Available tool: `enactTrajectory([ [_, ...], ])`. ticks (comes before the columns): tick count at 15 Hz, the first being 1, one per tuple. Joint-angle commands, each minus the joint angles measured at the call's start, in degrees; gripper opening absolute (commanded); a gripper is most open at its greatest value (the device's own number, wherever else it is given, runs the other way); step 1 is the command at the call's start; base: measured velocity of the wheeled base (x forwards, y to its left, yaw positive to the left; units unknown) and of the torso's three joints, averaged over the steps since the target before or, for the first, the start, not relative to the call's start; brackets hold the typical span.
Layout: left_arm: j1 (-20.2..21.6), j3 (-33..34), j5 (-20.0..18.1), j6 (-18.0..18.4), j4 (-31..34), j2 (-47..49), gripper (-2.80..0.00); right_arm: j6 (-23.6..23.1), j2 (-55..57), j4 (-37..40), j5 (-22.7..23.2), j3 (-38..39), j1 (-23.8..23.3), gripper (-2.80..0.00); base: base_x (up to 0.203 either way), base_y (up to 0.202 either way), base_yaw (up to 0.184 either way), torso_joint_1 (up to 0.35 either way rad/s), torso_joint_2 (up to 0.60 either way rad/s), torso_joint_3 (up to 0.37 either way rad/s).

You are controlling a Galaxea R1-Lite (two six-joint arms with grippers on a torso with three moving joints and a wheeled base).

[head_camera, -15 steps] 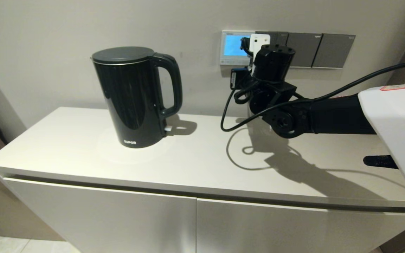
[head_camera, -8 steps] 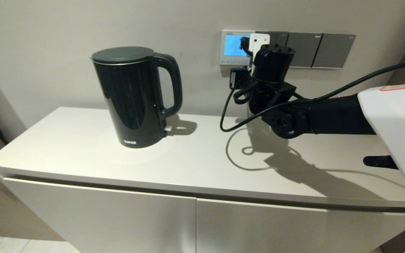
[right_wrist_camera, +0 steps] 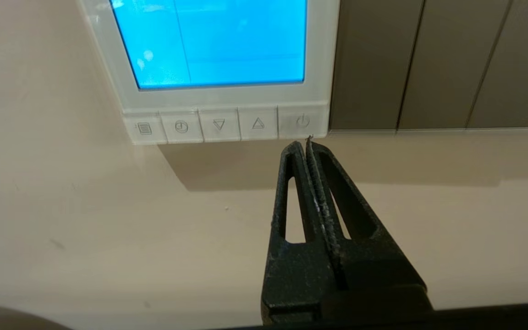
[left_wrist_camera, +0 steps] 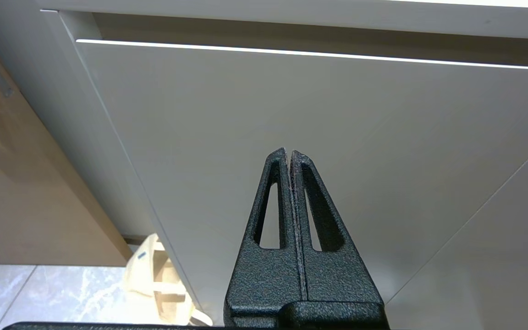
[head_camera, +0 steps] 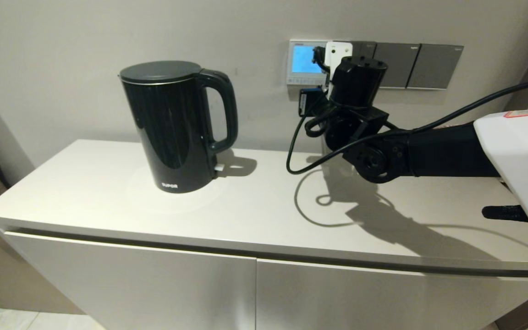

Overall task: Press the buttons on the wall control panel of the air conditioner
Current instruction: Turn on the central air conditioner

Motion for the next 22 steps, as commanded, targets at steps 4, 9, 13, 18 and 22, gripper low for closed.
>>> enactTrajectory([
  [4, -0.02, 0.01, 0.01, 0.02, 0.04, -0.02, -2.8, -0.24, 0.1, 0.13, -0.06, -1.46, -0.04, -2.8, 0.0, 0.0, 0.0, 0.0, 0.0, 0.0],
  [9, -0.02, 0.02, 0.01, 0.02, 0.04, -0.02, -2.8, -1.58, 3.04, 0.88, 0.03, -5.27, -0.23, -2.8, 0.0, 0.0, 0.0, 0.0, 0.0, 0.0],
  [13, -0.02, 0.02, 0.01, 0.02, 0.04, -0.02, -2.8, -1.64, 4.03, 1.47, 0.03, -6.15, -0.73, -2.8, 0.0, 0.0, 0.0, 0.0, 0.0, 0.0],
  [18, -0.02, 0.02, 0.01, 0.02, 0.04, -0.02, -2.8, -1.56, 3.82, 1.14, 0.03, -5.61, -0.74, -2.8, 0.0, 0.0, 0.0, 0.0, 0.0, 0.0],
  [22, -0.02, 0.02, 0.01, 0.02, 0.04, -0.02, -2.8, -1.36, 2.57, 0.53, -0.06, -3.33, -0.83, -2.8, 0.0, 0.0, 0.0, 0.0, 0.0, 0.0],
])
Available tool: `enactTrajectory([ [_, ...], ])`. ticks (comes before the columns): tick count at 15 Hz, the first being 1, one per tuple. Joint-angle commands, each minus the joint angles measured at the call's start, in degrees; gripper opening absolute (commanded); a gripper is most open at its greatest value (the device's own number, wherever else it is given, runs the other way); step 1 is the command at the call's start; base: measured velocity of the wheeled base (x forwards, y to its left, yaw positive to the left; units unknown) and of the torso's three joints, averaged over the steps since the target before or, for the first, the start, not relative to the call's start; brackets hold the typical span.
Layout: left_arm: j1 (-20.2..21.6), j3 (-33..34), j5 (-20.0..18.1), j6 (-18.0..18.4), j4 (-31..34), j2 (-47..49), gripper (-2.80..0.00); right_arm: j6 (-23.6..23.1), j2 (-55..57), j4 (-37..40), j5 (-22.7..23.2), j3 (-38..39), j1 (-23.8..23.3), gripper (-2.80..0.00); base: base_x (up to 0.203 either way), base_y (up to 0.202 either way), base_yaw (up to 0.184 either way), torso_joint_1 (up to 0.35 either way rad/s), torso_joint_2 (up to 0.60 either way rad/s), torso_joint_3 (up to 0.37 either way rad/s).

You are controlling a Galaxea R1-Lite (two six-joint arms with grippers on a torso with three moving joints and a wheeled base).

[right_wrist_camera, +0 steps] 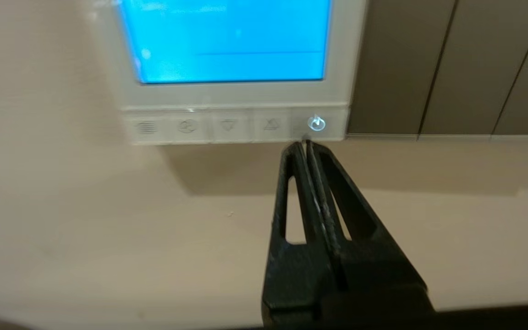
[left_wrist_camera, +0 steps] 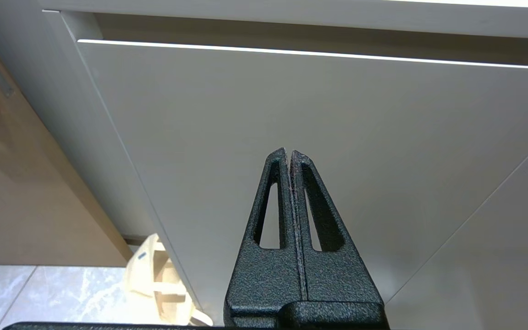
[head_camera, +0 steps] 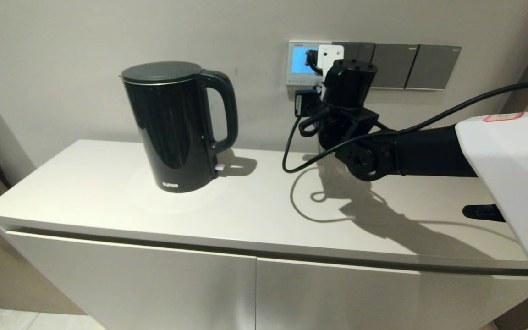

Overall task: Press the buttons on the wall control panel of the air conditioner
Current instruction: Turn on the central air conditioner

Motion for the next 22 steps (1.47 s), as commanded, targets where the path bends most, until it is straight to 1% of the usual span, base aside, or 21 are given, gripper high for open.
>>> enactTrajectory([
  [1, 0.0, 0.02, 0.05, 0.0, 0.04, -0.02, -2.8, 0.21, -1.05, -0.29, -0.22, 1.4, 0.16, -2.8, 0.0, 0.0, 0.0, 0.0, 0.0, 0.0],
  [9, 0.0, 0.01, 0.05, 0.0, 0.04, -0.02, -2.8, 0.08, -1.92, -2.24, -0.31, 3.6, 1.13, -2.8, 0.0, 0.0, 0.0, 0.0, 0.0, 0.0],
  [13, 0.0, 0.02, 0.05, 0.0, 0.04, -0.02, -2.8, -0.26, -2.84, -4.07, -0.47, 6.19, 3.57, -2.8, 0.0, 0.0, 0.0, 0.0, 0.0, 0.0],
  [17, 0.0, 0.02, 0.05, 0.0, 0.04, -0.02, -2.8, -0.43, -2.46, -3.73, -0.66, 5.1, 4.89, -2.8, 0.0, 0.0, 0.0, 0.0, 0.0, 0.0],
  [22, 0.0, 0.02, 0.05, 0.0, 0.04, -0.02, -2.8, -0.37, -0.67, -3.88, -1.07, 1.77, 4.93, -2.8, 0.0, 0.0, 0.0, 0.0, 0.0, 0.0],
])
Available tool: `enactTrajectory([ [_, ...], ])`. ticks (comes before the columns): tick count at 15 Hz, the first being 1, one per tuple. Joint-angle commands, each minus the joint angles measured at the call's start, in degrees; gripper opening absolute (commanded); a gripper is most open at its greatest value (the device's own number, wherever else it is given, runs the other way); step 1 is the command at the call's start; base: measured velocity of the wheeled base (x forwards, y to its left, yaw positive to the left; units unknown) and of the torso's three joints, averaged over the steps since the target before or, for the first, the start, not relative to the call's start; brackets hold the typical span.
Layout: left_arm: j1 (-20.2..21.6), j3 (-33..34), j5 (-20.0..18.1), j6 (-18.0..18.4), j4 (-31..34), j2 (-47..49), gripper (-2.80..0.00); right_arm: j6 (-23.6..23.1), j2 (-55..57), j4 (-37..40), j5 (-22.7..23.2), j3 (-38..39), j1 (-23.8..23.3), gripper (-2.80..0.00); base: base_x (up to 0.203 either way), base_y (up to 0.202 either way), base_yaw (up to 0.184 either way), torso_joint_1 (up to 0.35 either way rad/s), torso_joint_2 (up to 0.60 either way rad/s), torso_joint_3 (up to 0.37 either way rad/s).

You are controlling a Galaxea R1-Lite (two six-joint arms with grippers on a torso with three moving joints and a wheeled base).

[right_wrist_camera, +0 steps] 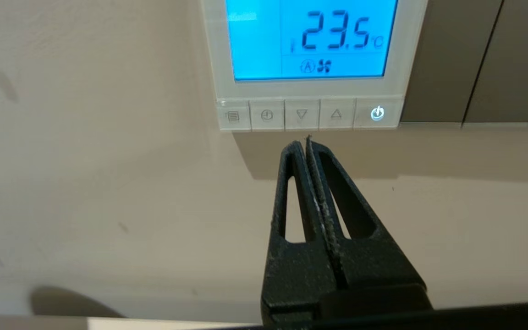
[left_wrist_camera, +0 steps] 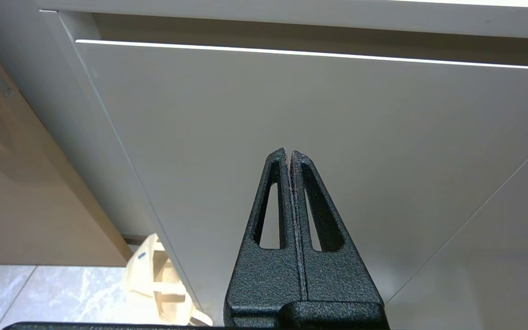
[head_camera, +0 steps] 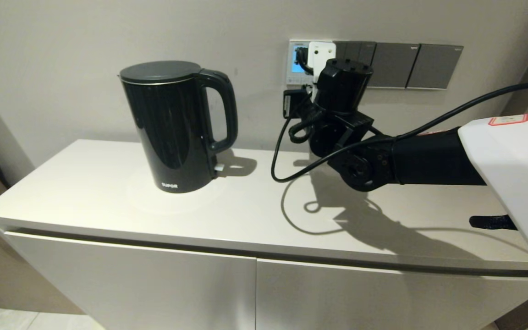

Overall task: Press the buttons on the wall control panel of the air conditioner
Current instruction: Press the temperature increase button

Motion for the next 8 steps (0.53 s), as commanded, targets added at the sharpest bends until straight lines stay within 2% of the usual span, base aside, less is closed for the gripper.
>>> enactTrajectory([
  [1, 0.0, 0.02, 0.01, 0.0, 0.02, -0.02, -2.8, -0.01, 1.49, -0.27, -0.27, -1.48, 0.11, -2.8, 0.0, 0.0, 0.0, 0.0, 0.0, 0.0],
  [8, 0.0, 0.02, 0.01, 0.0, 0.02, -0.02, -2.8, -0.01, 2.02, -0.27, -0.53, -2.53, 0.1, -2.8, 0.0, 0.0, 0.0, 0.0, 0.0, 0.0],
])
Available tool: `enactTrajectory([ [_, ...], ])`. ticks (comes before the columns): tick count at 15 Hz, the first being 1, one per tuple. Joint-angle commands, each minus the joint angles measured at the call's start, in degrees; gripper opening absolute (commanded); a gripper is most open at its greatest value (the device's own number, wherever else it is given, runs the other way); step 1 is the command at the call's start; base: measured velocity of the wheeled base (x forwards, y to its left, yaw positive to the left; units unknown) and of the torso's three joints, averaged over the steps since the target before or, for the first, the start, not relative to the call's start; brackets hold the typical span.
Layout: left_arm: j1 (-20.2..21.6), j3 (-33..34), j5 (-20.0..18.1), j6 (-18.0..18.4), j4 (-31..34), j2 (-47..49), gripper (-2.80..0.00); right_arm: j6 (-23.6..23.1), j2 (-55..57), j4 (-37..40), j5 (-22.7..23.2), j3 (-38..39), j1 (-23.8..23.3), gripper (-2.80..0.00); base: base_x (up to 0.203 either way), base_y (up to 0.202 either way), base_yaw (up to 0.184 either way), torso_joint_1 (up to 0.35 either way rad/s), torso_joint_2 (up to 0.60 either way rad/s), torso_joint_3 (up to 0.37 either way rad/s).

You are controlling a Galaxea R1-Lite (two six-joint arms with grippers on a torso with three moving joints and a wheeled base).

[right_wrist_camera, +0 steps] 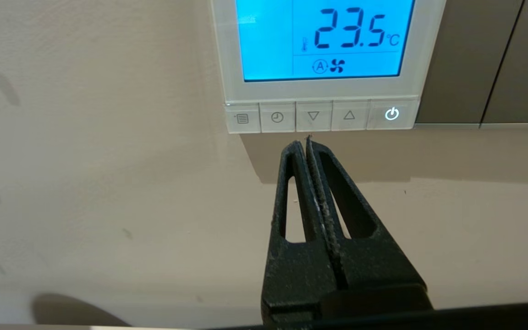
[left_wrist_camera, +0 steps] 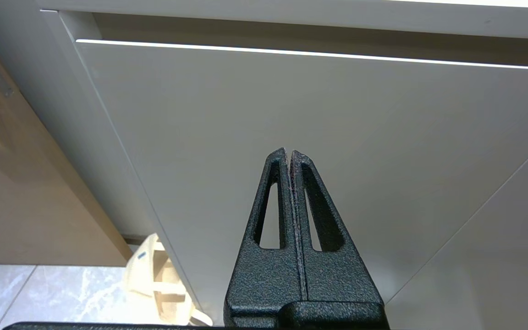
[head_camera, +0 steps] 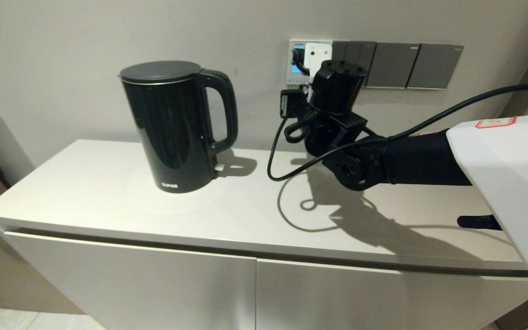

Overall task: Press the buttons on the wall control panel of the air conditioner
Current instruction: Press the temperature increase button

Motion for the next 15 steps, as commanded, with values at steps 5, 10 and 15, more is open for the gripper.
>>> enactTrajectory([
  [5, 0.0, 0.0, 0.0, 0.01, 0.04, -0.02, -2.8, -0.14, 0.43, -0.08, -0.29, -0.93, -0.25, -2.8, 0.0, 0.0, 0.0, 0.0, 0.0, 0.0],
  [10, 0.0, 0.0, 0.0, 0.01, 0.04, -0.02, -2.8, -0.14, 2.27, 0.19, -0.12, -2.86, -0.69, -2.8, 0.0, 0.0, 0.0, 0.0, 0.0, 0.0],
  [15, 0.0, -0.05, 0.0, 0.01, 0.04, -0.02, -2.8, -0.14, 3.5, 0.27, -0.02, -4.8, -0.78, -2.8, 0.0, 0.0, 0.0, 0.0, 0.0, 0.0],
])
